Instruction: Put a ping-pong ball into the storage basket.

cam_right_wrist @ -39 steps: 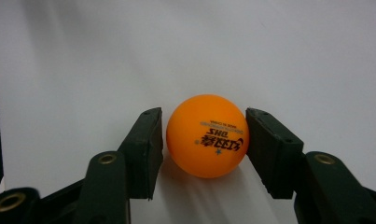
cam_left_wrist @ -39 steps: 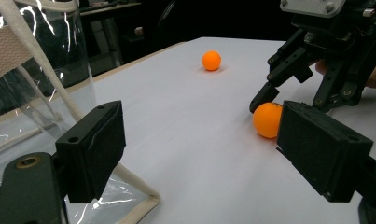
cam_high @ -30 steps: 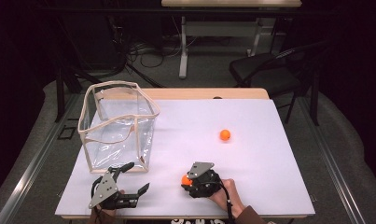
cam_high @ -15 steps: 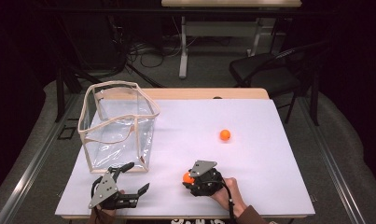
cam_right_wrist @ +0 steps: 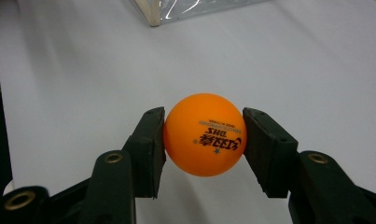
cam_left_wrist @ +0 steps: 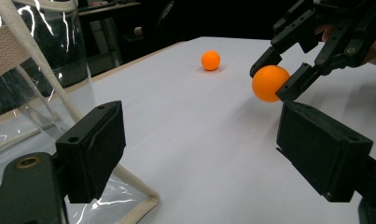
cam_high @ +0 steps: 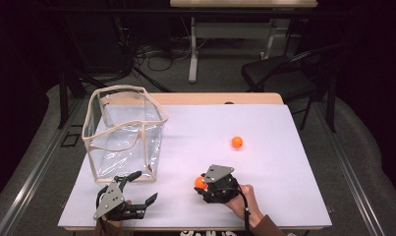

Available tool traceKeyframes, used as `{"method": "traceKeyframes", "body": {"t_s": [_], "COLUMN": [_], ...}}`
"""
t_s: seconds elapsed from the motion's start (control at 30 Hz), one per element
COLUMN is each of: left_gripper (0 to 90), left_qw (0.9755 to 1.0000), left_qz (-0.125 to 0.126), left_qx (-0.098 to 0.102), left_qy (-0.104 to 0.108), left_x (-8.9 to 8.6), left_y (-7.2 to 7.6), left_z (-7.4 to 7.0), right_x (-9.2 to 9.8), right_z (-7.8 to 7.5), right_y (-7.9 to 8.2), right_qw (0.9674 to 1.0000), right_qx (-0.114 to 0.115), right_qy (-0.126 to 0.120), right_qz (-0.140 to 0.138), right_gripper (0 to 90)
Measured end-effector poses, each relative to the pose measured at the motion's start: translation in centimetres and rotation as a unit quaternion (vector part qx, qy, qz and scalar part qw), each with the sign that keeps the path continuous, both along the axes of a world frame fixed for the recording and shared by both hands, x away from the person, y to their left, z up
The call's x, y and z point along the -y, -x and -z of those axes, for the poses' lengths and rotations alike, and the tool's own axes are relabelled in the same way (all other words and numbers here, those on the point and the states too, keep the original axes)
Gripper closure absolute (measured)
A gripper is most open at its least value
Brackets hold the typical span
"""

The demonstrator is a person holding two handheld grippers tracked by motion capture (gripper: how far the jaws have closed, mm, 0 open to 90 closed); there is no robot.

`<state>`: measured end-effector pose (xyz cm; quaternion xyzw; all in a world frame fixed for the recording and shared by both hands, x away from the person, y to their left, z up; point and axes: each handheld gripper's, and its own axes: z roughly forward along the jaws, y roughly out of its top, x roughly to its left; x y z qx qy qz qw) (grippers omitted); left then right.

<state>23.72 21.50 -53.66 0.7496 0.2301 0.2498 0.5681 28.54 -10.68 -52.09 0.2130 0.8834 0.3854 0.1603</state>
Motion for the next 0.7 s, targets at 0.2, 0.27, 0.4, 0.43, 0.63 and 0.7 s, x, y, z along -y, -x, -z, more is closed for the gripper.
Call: {"method": "traceKeyframes", "body": {"t_s": [0.2, 0.27, 0.4, 0.43, 0.63, 0.7], "left_gripper": [15.5, 15.5, 15.5, 15.5, 15.5, 15.5], "left_qw": [1.0000, 1.0000, 1.0000, 1.0000, 1.0000, 1.0000], "left_qz": [0.000, 0.000, 0.001, 0.000, 0.000, 0.000], "left_qx": [0.000, 0.000, -0.001, -0.001, -0.001, -0.001], "left_qy": [0.001, 0.000, 0.001, 0.001, 0.001, 0.001], "left_x": [0.0, 0.0, 0.0, 0.0, 0.0, 0.0], "left_y": [0.0, 0.0, 0.0, 0.0, 0.0, 0.0], "left_z": [0.0, 0.0, 0.0, 0.0, 0.0, 0.0], "right_x": [0.4, 0.4, 0.5, 0.6, 0.9, 0.9], "right_z": [-0.6, -0.7, -1.1, -1.1, -1.7, -1.8], "right_y": [0.0, -0.1, 0.0, 0.0, -0.1, -0.1], "right_qw": [0.9999, 0.9999, 0.9999, 0.9998, 0.9997, 0.9997], "right_qx": [0.004, 0.008, 0.010, 0.011, 0.016, 0.016], "right_qy": [-0.006, -0.007, -0.009, -0.009, -0.009, -0.011], "right_qz": [0.008, 0.007, 0.010, 0.011, 0.015, 0.017], "right_gripper": [50.3, 50.3, 50.3, 50.3, 50.3, 50.3]}}
